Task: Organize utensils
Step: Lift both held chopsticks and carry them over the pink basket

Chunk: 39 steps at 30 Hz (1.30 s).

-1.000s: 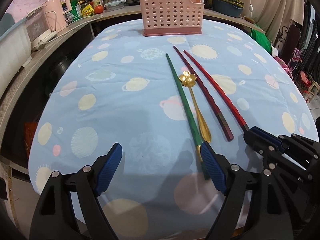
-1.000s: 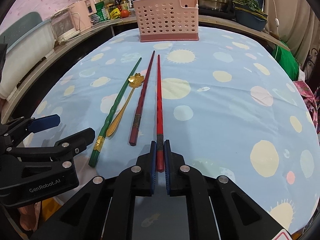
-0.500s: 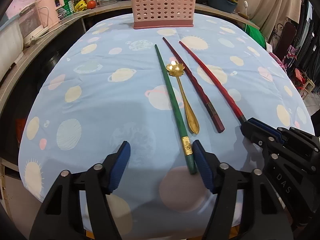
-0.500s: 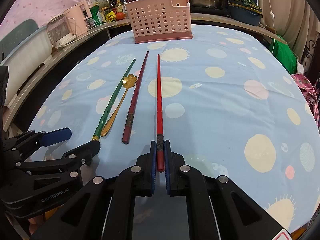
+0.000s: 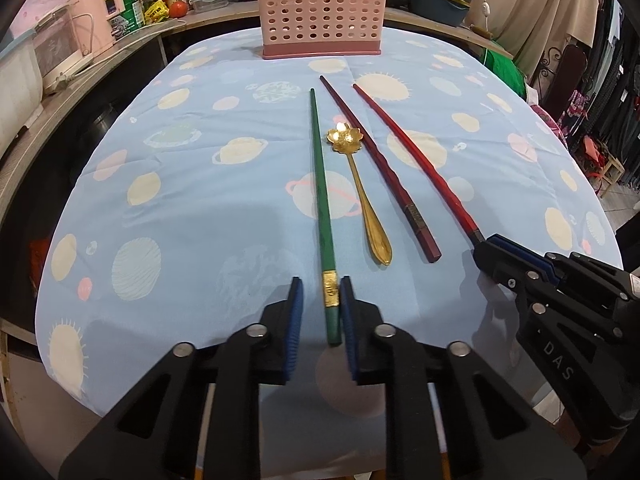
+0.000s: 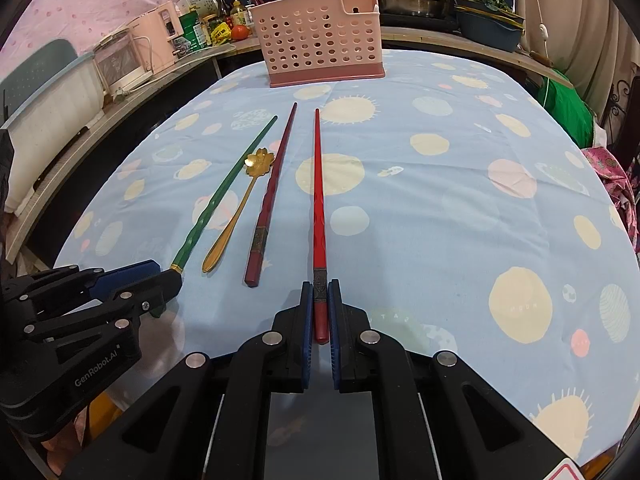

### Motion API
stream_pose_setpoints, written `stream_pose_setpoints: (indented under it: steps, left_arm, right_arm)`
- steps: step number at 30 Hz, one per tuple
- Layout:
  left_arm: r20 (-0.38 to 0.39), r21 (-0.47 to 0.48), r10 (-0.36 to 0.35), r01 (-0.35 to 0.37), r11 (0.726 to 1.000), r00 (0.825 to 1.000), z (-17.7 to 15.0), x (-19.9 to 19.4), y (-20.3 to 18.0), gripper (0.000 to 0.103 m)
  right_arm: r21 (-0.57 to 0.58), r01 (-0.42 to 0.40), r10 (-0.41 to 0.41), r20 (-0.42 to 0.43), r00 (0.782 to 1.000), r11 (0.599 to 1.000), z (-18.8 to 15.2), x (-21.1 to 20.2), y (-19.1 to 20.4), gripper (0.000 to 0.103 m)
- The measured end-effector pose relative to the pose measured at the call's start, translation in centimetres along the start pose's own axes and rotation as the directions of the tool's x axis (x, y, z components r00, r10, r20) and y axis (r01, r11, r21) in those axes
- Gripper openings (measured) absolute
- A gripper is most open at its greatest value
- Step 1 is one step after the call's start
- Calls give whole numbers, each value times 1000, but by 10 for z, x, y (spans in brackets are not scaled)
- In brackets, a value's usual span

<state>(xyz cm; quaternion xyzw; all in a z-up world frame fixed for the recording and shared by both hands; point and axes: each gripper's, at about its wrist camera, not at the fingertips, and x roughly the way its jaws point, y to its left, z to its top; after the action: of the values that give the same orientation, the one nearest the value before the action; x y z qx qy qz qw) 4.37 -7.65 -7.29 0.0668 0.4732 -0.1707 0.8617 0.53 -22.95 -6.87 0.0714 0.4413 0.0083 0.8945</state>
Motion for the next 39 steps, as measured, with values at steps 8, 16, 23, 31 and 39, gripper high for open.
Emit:
stream_pose_setpoints:
  steps: [8, 16, 23, 31, 39]
  left_arm:
    - [0, -22, -34, 34, 999, 999, 0, -5, 5, 7]
    - [47, -48, -29, 31, 998, 998, 10, -26, 13, 7]
    - [118, -50, -27, 33, 998, 993, 28, -54, 19, 7]
    - [233, -83, -8, 28, 996, 972, 63, -91, 32, 7]
    - [339, -117, 2, 39, 992, 941, 114, -116, 48, 7]
  right_arm:
    - [18, -11, 11, 6, 1000, 1000, 0, -5, -2, 7]
    - [28, -19, 17, 63, 998, 999, 12, -24, -2, 7]
    - [44, -35, 28, 144, 989, 998, 34, -50, -7, 7]
    - [56, -48, 33, 249, 968, 997, 73, -79, -14, 7]
    - [42, -59, 41, 338, 940, 997, 119, -99, -18, 7]
